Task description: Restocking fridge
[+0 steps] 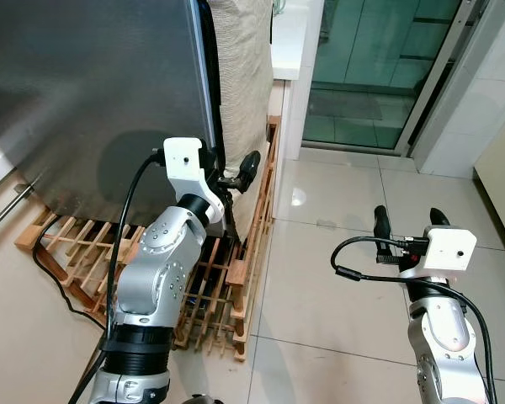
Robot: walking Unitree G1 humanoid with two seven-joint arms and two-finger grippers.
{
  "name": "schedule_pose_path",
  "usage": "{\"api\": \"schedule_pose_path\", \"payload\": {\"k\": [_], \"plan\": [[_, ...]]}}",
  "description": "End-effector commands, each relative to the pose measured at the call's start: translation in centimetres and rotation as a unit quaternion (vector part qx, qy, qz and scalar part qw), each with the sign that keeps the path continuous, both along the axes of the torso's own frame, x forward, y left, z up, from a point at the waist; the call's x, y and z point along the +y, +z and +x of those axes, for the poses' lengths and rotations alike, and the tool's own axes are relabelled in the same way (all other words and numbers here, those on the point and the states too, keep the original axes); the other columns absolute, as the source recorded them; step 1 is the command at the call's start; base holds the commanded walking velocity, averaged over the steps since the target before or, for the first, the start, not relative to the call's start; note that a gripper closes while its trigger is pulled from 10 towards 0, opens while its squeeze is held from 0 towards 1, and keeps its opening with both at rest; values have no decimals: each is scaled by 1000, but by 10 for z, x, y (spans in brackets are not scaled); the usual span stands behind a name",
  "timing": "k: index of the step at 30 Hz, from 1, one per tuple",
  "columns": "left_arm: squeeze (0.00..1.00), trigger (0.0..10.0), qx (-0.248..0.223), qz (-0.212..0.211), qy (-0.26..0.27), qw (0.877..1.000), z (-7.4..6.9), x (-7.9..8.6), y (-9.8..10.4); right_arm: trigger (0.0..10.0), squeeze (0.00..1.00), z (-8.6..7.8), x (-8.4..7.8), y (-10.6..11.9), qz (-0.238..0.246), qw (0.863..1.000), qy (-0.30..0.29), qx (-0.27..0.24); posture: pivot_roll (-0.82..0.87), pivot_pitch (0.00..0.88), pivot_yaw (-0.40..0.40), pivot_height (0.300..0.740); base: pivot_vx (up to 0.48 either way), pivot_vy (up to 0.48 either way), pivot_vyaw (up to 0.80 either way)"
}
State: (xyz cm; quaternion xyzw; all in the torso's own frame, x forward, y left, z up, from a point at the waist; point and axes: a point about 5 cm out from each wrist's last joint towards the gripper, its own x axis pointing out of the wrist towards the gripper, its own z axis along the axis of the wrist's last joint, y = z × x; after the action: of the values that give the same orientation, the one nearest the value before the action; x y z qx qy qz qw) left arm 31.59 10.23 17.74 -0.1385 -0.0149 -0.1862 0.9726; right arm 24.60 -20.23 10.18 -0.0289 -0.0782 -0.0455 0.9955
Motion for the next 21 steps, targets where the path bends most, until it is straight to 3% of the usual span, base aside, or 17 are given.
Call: {"api": "schedule_pose_path", "payload": {"k": [1, 6, 11, 15, 17, 18, 20, 21], "plan": [[0, 10000, -12, 7, 29, 999, 9, 4, 6, 10000, 0, 4, 0, 1, -4, 1000, 0, -1, -154, 0, 39, 740, 0, 0, 0], [0, 10000, -12, 31, 53, 998, 24, -2, 5, 10000, 0, 7, 0, 3, -6, 1000, 1, -5, -156, 0, 38, 740, 0, 0, 0], [0, 10000, -8, 30, 38, 999, 26, -16, 4, 10000, 0, 7, -2, 5, -8, 1000, -4, -9, -178, 0, 43, 740, 0, 0, 0], [0, 10000, -11, 4, -16, 1000, 28, -35, 6, 10000, 0, 7, -3, 6, -7, 1000, -5, -10, -186, 0, 42, 740, 0, 0, 0], [0, 10000, -22, -25, -93, 995, 30, -57, 11, 10000, 0, 9, -2, 6, -2, 1000, 0, -6, -188, 0, 38, 740, 0, 0, 0], [0, 10000, -22, -25, -93, 995, 30, -57, 11, 10000, 0, 9, -2, 6, -2, 1000, 0, -6, -188, 0, 38, 740, 0, 0, 0], [0, 10000, -29, -46, -176, 983, 29, -83, 16, 10000, 0, 9, -1, 3, 3, 1000, 3, 2, -196, 0, 37, 740, 0, 0, 0], [0, 10000, -30, -54, -234, 970, 26, -102, 19, 10000, 0, 9, -1, 1, 5, 1000, 2, 6, -197, 0, 37, 740, 0, 0, 0]]}}
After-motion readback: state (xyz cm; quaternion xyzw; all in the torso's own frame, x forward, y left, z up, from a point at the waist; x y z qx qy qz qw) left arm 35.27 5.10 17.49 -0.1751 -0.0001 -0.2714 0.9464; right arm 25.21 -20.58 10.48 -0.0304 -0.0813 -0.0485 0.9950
